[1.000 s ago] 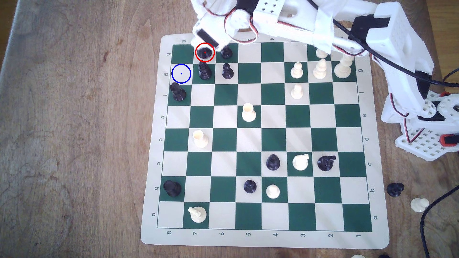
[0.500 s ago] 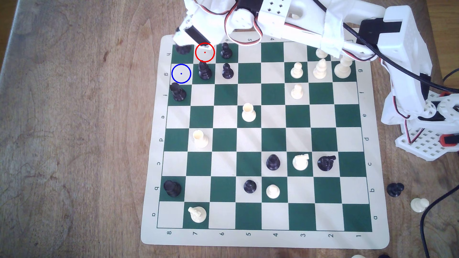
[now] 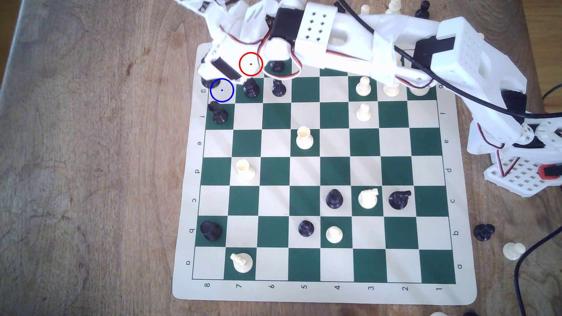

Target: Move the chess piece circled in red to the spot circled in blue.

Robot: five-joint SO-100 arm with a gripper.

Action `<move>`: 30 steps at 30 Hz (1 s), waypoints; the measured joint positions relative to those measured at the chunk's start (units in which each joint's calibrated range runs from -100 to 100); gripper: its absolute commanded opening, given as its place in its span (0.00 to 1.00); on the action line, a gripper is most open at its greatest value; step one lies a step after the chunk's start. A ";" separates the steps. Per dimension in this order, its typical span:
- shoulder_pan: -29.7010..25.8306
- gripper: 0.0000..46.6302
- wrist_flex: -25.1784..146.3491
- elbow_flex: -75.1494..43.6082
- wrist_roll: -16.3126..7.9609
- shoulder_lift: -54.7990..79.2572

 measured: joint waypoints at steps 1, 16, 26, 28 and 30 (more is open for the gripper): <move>-0.07 0.01 0.00 0.00 0.00 0.34; 0.07 0.01 -0.88 -1.45 0.00 5.45; 0.88 0.23 -0.96 -2.53 0.59 6.37; 1.03 0.25 -1.27 -2.53 0.63 6.45; 1.03 0.26 -1.43 -2.53 0.63 6.45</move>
